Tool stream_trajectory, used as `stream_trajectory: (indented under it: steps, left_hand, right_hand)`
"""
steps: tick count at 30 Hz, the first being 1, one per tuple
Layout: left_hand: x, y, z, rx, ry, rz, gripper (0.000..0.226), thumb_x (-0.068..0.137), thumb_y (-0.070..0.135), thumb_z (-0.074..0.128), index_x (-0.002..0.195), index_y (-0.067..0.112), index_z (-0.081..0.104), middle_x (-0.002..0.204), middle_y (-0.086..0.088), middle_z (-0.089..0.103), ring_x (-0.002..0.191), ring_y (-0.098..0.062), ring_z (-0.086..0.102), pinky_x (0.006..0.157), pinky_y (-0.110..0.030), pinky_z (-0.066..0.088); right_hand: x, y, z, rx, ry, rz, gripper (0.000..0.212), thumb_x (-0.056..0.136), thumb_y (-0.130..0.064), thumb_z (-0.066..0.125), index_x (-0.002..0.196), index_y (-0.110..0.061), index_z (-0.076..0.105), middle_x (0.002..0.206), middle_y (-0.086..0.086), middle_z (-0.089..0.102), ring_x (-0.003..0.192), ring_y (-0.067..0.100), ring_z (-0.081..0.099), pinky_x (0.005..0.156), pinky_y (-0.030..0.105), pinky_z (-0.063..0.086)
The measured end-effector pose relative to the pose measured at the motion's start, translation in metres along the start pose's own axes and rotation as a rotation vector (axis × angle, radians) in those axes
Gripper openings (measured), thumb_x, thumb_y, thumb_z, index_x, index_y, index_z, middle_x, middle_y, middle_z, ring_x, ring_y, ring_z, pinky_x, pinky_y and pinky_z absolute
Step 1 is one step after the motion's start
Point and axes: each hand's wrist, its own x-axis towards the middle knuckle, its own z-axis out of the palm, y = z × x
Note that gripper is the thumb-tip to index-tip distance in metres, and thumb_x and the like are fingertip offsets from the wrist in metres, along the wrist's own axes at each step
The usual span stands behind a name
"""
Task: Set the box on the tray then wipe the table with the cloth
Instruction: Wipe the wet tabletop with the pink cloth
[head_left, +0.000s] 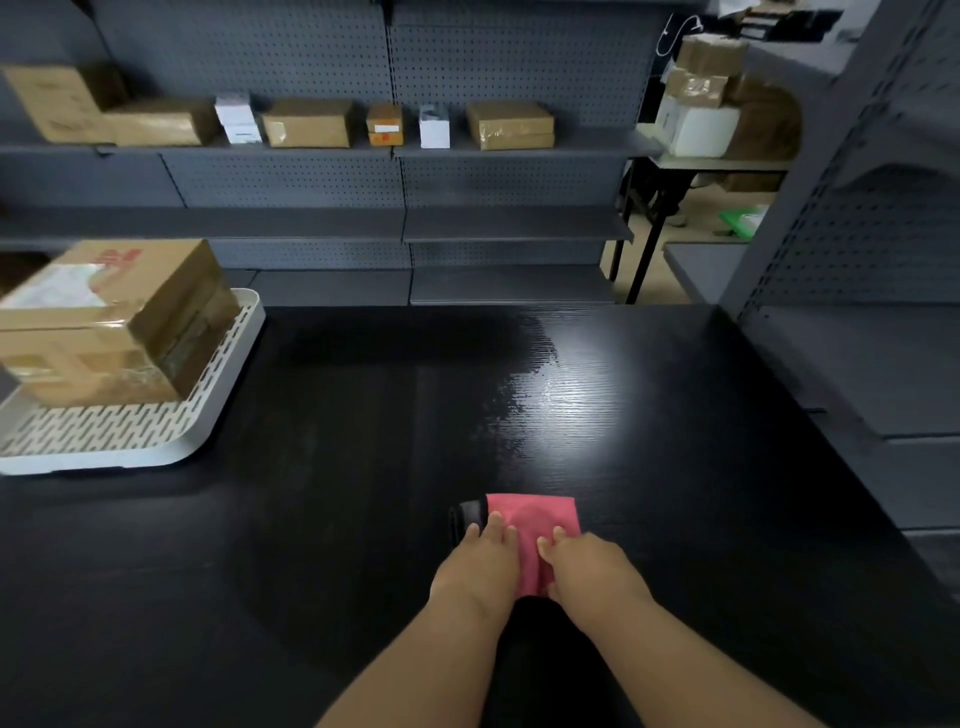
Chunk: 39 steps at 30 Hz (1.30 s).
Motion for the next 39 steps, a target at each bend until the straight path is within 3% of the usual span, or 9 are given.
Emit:
stream_trajectory:
  steps: [6, 12, 30, 39]
  left_hand:
    - [0.017, -0.005, -0.014, -0.004, 0.000, 0.029, 0.058, 0.102, 0.008, 0.035, 0.155, 0.009, 0.010, 0.163, -0.009, -0.001, 0.150, -0.031, 0.013, 0.117, -0.041, 0.026]
    - [0.061, -0.012, -0.042, 0.005, 0.015, 0.040, 0.059, 0.102, 0.007, 0.035, 0.155, 0.010, 0.008, 0.163, -0.008, -0.002, 0.150, -0.031, 0.012, 0.116, -0.041, 0.026]
    - [0.276, -0.070, -0.193, 0.083, 0.008, 0.016, 0.064, 0.100, 0.010, 0.045, 0.155, 0.009, 0.012, 0.163, -0.009, 0.005, 0.149, -0.031, 0.017, 0.117, -0.044, 0.027]
    - [0.323, -0.086, -0.228, 0.145, -0.028, 0.010, 0.065, 0.101, 0.017, 0.045, 0.155, 0.009, 0.009, 0.163, -0.010, 0.001, 0.149, -0.031, 0.015, 0.113, -0.049, 0.034]
  right_hand:
    - [0.023, 0.005, -0.011, -0.020, 0.005, -0.011, 0.061, 0.094, -0.013, 0.053, 0.149, -0.019, 0.029, 0.148, 0.007, 0.038, 0.126, 0.030, 0.050, 0.100, 0.041, 0.047]
    - [0.062, 0.018, -0.040, 0.128, 0.107, 0.033, 0.039, 0.102, -0.022, 0.035, 0.139, -0.016, 0.046, 0.141, 0.008, 0.051, 0.124, 0.028, 0.053, 0.100, 0.038, 0.047]
    - [0.258, 0.047, -0.206, 0.032, 0.140, 0.052, 0.047, 0.097, -0.026, 0.049, 0.143, -0.019, 0.043, 0.147, 0.006, 0.046, 0.129, 0.027, 0.050, 0.106, 0.033, 0.043]
    - [0.308, 0.056, -0.231, 0.092, 0.171, 0.062, 0.051, 0.099, -0.033, 0.047, 0.147, -0.017, 0.037, 0.149, 0.007, 0.044, 0.132, 0.028, 0.047, 0.110, 0.035, 0.039]
